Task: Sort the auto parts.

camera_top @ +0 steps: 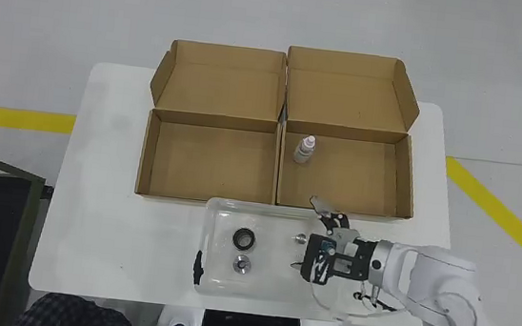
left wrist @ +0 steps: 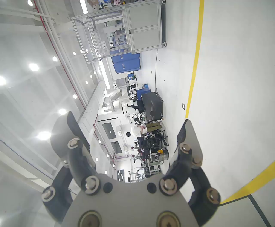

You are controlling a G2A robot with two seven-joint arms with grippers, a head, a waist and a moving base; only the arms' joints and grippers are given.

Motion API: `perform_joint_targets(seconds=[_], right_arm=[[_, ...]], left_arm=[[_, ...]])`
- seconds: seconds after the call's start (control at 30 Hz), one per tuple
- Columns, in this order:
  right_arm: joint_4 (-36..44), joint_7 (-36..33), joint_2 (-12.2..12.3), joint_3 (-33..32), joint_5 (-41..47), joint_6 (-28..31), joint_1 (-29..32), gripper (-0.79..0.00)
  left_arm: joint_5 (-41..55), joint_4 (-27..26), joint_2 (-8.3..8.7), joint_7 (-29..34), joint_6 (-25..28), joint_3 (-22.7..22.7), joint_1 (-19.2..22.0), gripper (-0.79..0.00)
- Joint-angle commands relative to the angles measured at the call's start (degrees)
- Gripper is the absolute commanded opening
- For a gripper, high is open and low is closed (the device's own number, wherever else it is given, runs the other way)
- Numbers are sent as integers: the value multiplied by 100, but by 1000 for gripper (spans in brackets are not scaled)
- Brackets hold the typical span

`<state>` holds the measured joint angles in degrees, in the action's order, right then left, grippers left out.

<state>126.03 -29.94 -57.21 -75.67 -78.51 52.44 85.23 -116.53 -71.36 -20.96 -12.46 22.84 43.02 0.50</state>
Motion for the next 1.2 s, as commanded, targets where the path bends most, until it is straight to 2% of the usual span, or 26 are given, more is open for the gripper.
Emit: perform_joint_targets(seconds=[0.0,0.33,1.03,1.17], right_arm=[[71,-102,14,72,-207,42,67,0],[59,-531,37,525,-781,66,131,0],[-622,-1225,-52,1409,-1097,-253,-470,0],[-747,-1348,-81,1544,-1087,-344,-609,-86]], left_arm=[[0,0,0,0,0,0,0,0],[0,0,0,0,0,0,0,0],[0,0,0,0,0,0,0,0],[0,0,0,0,0,0,0,0]])
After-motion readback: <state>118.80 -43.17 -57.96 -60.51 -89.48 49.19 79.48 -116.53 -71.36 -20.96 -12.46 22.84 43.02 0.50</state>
